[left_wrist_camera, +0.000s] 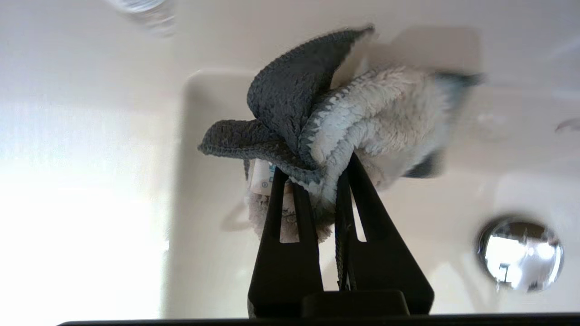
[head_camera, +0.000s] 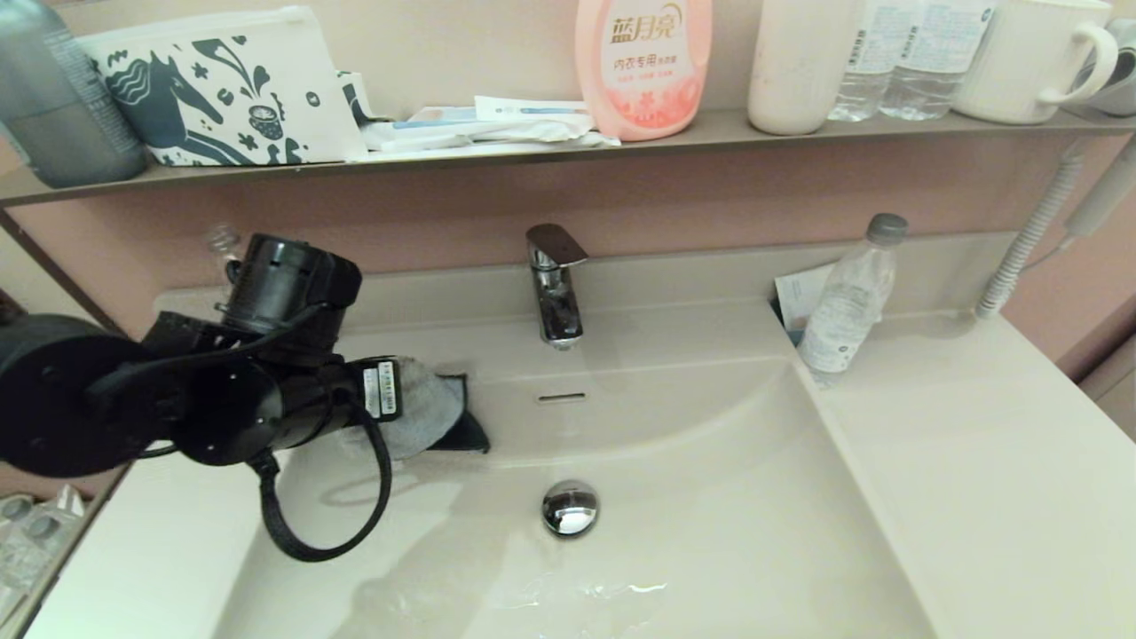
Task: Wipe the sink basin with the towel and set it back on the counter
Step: Wipe the sink
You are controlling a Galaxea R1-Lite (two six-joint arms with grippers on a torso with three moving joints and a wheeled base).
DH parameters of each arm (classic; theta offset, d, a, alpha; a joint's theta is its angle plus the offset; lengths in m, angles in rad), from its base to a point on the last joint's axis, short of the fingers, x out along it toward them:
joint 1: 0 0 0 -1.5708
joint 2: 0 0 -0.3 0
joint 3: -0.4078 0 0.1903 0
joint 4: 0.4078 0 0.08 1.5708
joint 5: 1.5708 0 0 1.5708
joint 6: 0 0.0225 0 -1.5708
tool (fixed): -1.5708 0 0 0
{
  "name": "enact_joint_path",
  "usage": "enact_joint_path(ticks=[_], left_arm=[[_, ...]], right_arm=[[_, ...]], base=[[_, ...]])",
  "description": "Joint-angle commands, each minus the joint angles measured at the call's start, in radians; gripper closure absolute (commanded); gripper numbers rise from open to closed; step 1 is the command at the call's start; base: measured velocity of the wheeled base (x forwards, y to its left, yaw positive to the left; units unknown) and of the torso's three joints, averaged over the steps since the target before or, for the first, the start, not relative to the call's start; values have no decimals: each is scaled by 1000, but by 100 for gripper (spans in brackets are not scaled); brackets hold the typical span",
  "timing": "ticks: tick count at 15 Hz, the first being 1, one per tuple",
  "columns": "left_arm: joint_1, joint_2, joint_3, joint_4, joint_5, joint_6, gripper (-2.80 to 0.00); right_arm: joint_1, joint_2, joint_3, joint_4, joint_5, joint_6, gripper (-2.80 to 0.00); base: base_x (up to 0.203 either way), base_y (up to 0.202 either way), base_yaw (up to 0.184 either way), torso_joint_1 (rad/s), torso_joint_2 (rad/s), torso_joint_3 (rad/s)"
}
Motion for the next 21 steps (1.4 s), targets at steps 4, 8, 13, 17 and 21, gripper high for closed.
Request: enact_joint_path(ticks=[4, 8, 13, 17, 21], left_arm=[[56, -259, 15, 201, -143, -86, 0], [85, -395, 0, 329, -276, -176, 0], [90, -510, -79, 401, -519, -392, 0], [90, -555, -96, 409, -583, -462, 0], [92, -580, -99, 446, -581, -462, 0]], right_arm=[[0, 1, 0, 0, 0, 0, 0], [0, 1, 0, 0, 0, 0, 0], [0, 1, 0, 0, 0, 0, 0], [0, 1, 0, 0, 0, 0, 0], [0, 1, 0, 0, 0, 1, 0]], base=[[0, 0, 0, 0, 0, 0], [0, 0, 0, 0, 0, 0], [0, 0, 0, 0, 0, 0], [0, 0, 0, 0, 0, 0], [0, 0, 0, 0, 0, 0]])
